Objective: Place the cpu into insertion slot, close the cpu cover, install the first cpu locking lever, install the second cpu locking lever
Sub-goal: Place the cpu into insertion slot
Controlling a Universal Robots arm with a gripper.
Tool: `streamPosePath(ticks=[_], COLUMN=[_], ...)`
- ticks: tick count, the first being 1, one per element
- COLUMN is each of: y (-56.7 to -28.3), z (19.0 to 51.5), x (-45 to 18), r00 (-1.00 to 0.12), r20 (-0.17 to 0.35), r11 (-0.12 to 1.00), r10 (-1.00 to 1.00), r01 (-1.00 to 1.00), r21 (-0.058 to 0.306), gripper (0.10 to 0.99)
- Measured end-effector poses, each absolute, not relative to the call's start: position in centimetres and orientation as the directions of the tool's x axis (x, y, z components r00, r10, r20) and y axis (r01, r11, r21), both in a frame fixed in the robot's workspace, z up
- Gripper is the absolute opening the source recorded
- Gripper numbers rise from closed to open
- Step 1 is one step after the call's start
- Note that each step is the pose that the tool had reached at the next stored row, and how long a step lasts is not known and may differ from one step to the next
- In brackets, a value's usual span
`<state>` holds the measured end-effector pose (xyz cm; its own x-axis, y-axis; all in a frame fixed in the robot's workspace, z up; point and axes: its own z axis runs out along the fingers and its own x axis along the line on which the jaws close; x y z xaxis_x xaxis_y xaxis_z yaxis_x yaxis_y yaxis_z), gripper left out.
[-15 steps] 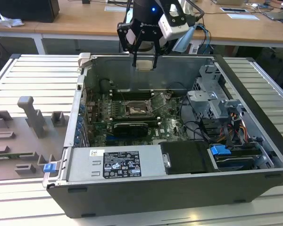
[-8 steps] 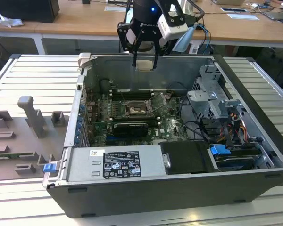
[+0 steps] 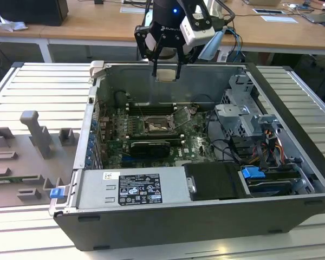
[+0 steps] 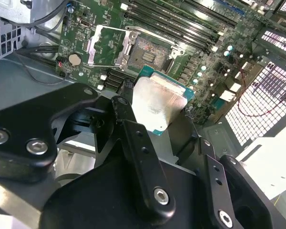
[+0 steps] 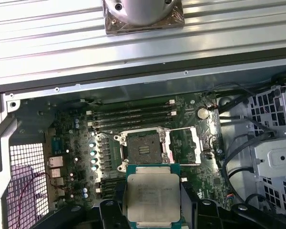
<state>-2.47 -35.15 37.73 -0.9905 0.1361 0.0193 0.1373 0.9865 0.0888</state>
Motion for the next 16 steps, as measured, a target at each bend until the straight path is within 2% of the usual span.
streamPosePath(ticks=[16], y=[-35.15], z=[37.74], x=[-2.47], r00=[-0.98], r20=[0.019], r11=[0.976], r10=[0.196], r01=[0.197], r21=[0.089], gripper=[0.537])
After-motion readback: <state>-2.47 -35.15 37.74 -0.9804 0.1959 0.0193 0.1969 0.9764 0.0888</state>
